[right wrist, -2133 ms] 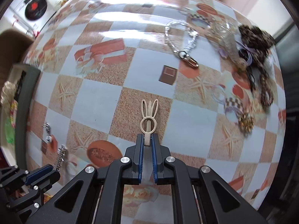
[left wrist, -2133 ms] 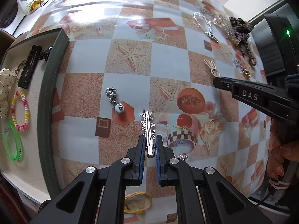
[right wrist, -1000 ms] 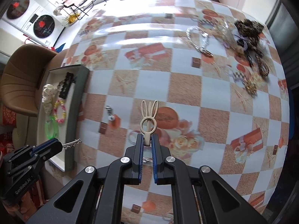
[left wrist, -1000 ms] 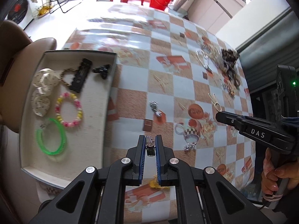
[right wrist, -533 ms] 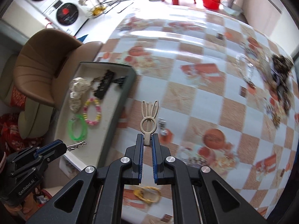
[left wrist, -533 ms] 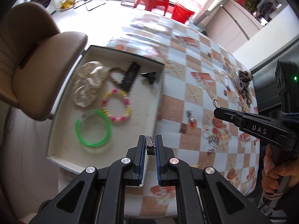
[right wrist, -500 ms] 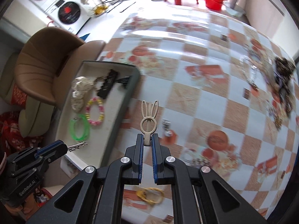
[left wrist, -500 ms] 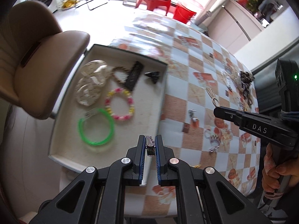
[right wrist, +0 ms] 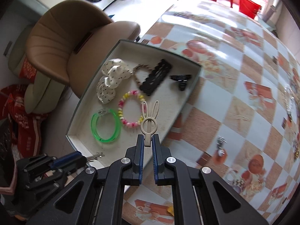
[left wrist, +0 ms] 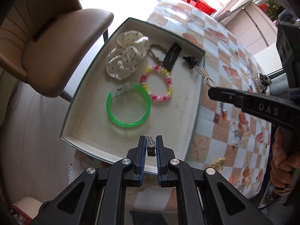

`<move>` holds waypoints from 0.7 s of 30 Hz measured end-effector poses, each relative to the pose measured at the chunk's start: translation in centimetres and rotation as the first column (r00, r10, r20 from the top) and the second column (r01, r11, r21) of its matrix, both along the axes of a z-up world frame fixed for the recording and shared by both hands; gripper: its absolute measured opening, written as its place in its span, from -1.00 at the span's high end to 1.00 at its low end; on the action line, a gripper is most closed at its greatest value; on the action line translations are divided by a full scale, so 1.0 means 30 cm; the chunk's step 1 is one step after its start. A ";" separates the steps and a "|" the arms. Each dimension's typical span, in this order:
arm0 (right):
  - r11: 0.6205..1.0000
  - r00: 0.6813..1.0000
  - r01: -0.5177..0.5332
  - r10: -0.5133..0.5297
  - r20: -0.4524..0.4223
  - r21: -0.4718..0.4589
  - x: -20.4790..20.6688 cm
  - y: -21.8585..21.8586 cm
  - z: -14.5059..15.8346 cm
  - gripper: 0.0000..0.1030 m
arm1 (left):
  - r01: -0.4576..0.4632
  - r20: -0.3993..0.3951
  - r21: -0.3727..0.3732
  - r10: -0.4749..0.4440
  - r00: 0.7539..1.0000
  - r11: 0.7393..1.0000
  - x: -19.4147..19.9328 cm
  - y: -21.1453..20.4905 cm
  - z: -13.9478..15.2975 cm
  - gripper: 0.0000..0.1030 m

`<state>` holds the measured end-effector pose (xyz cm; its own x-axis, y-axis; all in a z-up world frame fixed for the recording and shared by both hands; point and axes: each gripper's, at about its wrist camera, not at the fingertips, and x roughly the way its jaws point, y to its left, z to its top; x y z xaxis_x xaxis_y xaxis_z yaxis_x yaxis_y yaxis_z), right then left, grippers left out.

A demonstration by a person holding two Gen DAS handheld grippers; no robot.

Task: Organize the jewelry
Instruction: 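Carry the rhinestone clip and bunny-ear clip over the white tray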

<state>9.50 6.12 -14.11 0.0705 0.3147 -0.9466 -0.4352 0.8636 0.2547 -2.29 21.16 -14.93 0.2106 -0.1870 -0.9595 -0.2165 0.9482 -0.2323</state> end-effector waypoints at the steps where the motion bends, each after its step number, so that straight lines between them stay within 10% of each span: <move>1: 1.000 1.000 -0.005 0.005 -0.006 -0.004 0.006 0.013 -0.013 0.83 | 0.002 -0.004 0.003 -0.002 1.000 1.000 0.000 0.000 -0.010 0.74; 21: 0.995 0.998 0.029 -0.034 -0.050 -0.096 0.144 0.092 -0.211 0.83 | -0.031 -0.005 0.058 0.032 0.999 0.998 0.114 0.070 -0.116 0.74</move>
<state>13.82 8.88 -20.44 0.0292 0.2213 -0.9748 -0.3959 0.8980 0.1920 1.15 23.26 -18.43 0.2095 -0.1243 -0.9699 -0.2477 0.9528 -0.1756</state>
